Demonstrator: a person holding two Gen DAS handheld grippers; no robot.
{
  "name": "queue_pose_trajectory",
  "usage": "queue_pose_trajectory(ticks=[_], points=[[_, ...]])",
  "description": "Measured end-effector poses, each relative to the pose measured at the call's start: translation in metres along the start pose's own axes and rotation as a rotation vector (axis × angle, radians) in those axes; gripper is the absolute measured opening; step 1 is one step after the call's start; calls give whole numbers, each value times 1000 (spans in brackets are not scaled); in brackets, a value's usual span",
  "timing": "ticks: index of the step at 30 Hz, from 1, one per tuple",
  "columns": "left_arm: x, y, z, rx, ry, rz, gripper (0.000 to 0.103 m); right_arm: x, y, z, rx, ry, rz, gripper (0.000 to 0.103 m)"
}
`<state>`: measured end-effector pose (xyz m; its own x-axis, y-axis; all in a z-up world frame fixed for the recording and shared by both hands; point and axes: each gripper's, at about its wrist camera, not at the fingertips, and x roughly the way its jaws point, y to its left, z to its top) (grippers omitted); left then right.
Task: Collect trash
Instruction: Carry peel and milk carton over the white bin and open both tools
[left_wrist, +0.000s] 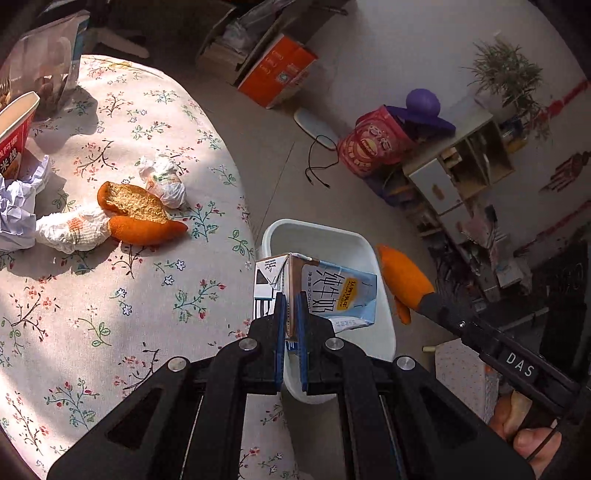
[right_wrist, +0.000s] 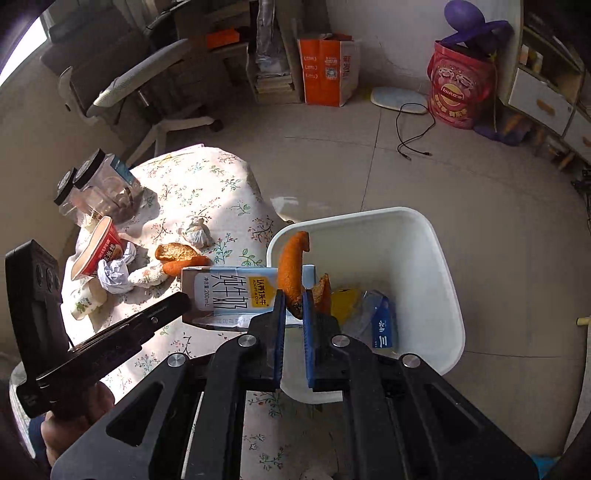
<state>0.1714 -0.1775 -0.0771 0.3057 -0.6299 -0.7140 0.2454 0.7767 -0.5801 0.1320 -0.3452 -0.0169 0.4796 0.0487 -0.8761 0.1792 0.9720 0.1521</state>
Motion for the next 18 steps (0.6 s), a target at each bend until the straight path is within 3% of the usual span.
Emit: queue_pose_trajectory(ticks=[3,8,18], points=[[16,-15,-4,11,30,-48,6,4,-8,-1,14,15,-35,9],[25,-22,-10,10,70,-42,7,3,-19,-1,34,1,-85,29],[-13,5,1,24,15,28,12,4,-9,4,25,-11,-80,31]])
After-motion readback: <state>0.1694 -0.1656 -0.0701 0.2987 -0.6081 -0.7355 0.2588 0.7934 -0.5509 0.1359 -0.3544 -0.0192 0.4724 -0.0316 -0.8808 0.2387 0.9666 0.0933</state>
